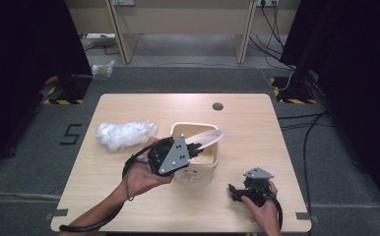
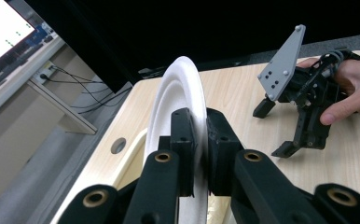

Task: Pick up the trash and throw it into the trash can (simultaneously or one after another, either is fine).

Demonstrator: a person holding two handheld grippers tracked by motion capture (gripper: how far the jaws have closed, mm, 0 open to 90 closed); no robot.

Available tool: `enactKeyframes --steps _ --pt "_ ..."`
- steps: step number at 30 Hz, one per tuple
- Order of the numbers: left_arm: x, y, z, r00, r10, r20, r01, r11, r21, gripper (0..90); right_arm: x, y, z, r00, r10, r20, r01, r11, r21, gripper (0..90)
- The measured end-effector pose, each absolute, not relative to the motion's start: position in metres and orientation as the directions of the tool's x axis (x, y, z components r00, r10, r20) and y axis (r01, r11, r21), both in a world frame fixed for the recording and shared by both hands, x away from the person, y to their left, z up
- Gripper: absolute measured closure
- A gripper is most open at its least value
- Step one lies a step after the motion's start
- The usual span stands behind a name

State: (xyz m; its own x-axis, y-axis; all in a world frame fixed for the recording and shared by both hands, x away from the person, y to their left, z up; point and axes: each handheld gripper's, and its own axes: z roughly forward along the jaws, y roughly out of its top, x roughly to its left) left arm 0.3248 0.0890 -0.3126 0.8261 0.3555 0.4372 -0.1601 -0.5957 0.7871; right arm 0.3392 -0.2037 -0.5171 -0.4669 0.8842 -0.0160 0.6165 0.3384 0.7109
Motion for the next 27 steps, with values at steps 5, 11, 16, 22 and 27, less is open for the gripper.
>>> enactKeyframes --steps 5,11,16,22,27 --pt "0.331 0.087 -0.32 0.834 0.375 0.404 -0.122 -0.589 0.799 82.8 0.339 -0.204 -0.517 -0.467 0.884 -0.015 0.618 0.339 0.71 7.4" --pt "0.337 0.083 -0.326 0.831 0.386 0.401 -0.103 -0.601 0.793 82.4 0.339 -0.204 -0.517 -0.467 0.884 -0.015 0.618 0.339 0.709 7.4" --pt "0.344 0.079 -0.331 0.83 0.396 0.393 -0.084 -0.608 0.789 81.6 0.339 -0.204 -0.517 -0.467 0.884 -0.015 0.617 0.338 0.711 7.4" --pt "0.348 0.081 -0.329 0.836 0.416 0.359 -0.063 -0.576 0.815 70.2 0.339 -0.204 -0.517 -0.467 0.884 -0.015 0.616 0.337 0.712 7.5" --pt "0.35 0.091 -0.321 0.834 0.444 0.329 -0.044 -0.54 0.841 55.4 0.339 -0.204 -0.517 -0.467 0.884 -0.015 0.617 0.337 0.711 7.5"
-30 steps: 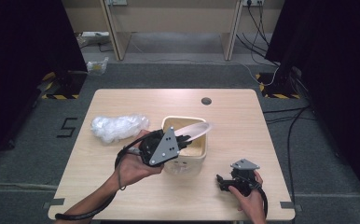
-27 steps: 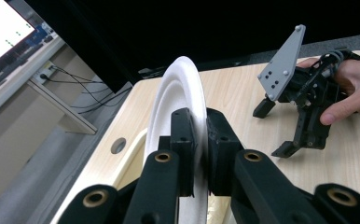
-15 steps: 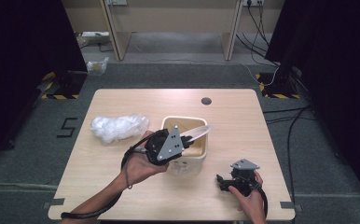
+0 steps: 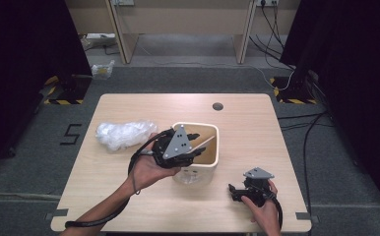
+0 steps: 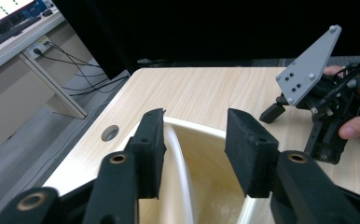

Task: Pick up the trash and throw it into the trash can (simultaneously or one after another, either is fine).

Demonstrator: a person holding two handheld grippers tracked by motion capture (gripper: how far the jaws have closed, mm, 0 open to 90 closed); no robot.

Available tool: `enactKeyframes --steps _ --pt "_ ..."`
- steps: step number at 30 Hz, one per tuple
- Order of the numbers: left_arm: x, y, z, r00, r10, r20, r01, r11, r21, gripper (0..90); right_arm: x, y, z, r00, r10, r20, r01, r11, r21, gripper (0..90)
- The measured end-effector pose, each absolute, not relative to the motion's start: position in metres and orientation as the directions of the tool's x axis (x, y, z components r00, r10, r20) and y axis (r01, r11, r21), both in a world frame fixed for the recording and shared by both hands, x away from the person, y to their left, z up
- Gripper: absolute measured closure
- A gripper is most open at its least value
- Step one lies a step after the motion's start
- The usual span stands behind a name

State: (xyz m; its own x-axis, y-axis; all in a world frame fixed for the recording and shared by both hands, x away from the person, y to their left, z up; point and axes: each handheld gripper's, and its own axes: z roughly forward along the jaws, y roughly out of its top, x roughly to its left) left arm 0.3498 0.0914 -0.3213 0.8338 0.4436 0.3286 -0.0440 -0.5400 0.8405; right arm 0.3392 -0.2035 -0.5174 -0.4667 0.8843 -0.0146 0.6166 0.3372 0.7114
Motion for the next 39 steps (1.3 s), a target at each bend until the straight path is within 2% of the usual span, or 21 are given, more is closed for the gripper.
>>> enactKeyframes --steps 17,28,39 --pt "0.365 0.126 -0.325 0.806 0.515 0.293 0.024 -0.523 0.852 47.8 0.339 -0.204 -0.517 -0.467 0.884 -0.015 0.616 0.337 0.711 7.5" --pt "0.39 0.192 -0.335 0.723 0.649 0.236 0.133 -0.466 0.875 46.8 0.339 -0.204 -0.517 -0.467 0.884 -0.015 0.617 0.338 0.71 7.5" --pt "0.407 0.233 -0.358 0.687 0.704 0.18 0.225 -0.442 0.868 45.3 0.339 -0.203 -0.517 -0.466 0.885 -0.014 0.619 0.337 0.71 7.4"
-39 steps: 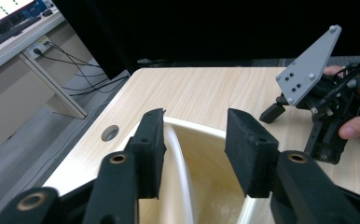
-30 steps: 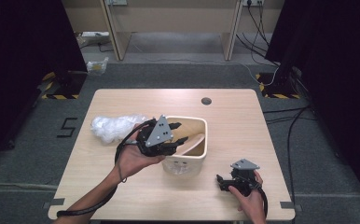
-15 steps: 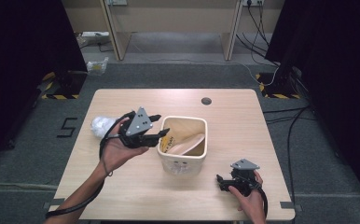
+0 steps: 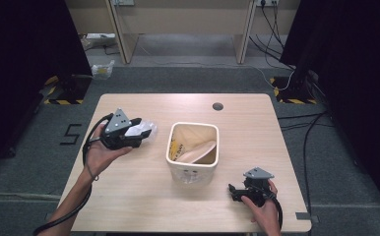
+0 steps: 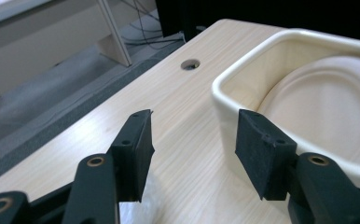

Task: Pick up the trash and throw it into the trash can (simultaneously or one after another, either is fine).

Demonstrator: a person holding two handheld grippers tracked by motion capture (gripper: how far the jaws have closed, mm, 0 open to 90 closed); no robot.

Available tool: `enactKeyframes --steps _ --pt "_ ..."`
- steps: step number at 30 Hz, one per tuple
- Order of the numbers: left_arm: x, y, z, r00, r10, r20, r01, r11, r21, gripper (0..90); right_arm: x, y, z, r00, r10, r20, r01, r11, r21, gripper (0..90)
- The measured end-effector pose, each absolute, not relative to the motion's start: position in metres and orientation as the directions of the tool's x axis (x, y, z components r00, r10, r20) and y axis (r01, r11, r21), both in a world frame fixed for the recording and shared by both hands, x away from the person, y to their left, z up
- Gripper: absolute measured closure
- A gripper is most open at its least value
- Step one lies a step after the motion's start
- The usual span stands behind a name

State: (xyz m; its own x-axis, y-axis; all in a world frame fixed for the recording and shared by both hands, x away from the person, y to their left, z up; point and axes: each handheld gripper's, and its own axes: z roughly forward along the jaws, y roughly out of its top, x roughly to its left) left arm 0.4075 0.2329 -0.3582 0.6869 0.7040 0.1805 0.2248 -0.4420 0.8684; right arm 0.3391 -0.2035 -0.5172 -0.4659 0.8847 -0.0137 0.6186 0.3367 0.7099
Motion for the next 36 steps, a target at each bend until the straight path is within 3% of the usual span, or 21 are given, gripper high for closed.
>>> enactKeyframes --steps 20,36 --pt "0.431 0.268 -0.398 0.629 0.771 0.099 0.347 -0.393 0.852 42.8 0.339 -0.203 -0.517 -0.466 0.885 -0.014 0.618 0.337 0.71 7.5" --pt "0.441 0.283 -0.411 0.591 0.804 0.072 0.394 -0.366 0.843 34.8 0.339 -0.203 -0.517 -0.465 0.885 -0.013 0.619 0.336 0.71 7.5"
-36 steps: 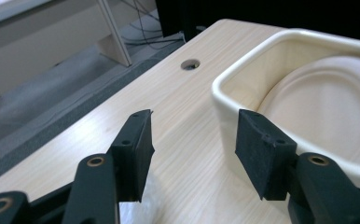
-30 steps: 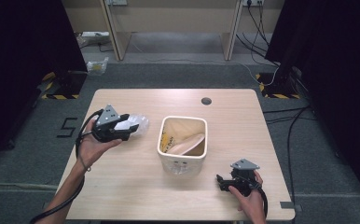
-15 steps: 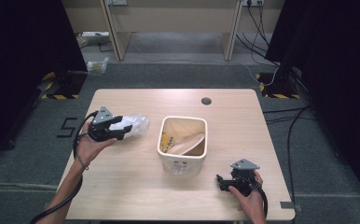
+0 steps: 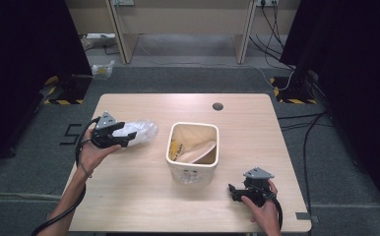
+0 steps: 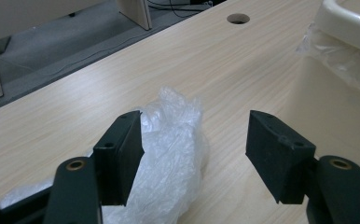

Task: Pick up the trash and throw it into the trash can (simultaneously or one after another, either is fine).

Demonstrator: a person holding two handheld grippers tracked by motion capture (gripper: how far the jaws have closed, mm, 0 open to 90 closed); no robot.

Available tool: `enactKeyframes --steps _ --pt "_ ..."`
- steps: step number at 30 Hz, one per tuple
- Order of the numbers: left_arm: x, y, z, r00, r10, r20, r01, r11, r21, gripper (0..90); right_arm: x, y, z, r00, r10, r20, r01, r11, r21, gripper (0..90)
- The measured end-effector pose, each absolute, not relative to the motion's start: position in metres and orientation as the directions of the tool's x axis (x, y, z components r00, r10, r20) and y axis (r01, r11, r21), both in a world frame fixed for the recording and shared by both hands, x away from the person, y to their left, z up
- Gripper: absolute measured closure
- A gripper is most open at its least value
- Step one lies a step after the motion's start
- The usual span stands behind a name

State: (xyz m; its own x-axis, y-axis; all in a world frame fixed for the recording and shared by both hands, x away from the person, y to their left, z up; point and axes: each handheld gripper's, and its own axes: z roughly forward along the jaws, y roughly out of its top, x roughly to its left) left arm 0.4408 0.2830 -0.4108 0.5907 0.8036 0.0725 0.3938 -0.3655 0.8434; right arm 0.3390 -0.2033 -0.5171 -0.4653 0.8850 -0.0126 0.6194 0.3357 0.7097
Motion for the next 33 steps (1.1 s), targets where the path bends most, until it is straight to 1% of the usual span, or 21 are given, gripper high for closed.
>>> enactKeyframes --steps 14,23,27,33 --pt "0.446 0.297 -0.419 0.55 0.832 0.071 0.426 -0.352 0.834 33.4 0.339 -0.203 -0.517 -0.466 0.885 -0.015 0.618 0.338 0.71 7.5" --pt "0.447 0.299 -0.429 0.523 0.846 0.104 0.432 -0.368 0.823 33.4 0.339 -0.203 -0.517 -0.466 0.885 -0.015 0.618 0.338 0.71 7.5" --pt "0.448 0.3 -0.433 0.505 0.858 0.093 0.434 -0.345 0.833 33.1 0.339 -0.203 -0.517 -0.466 0.885 -0.014 0.618 0.337 0.71 7.5" --pt "0.448 0.302 -0.436 0.505 0.859 0.089 0.437 -0.343 0.831 32.5 0.339 -0.203 -0.517 -0.466 0.885 -0.015 0.618 0.338 0.71 7.5"
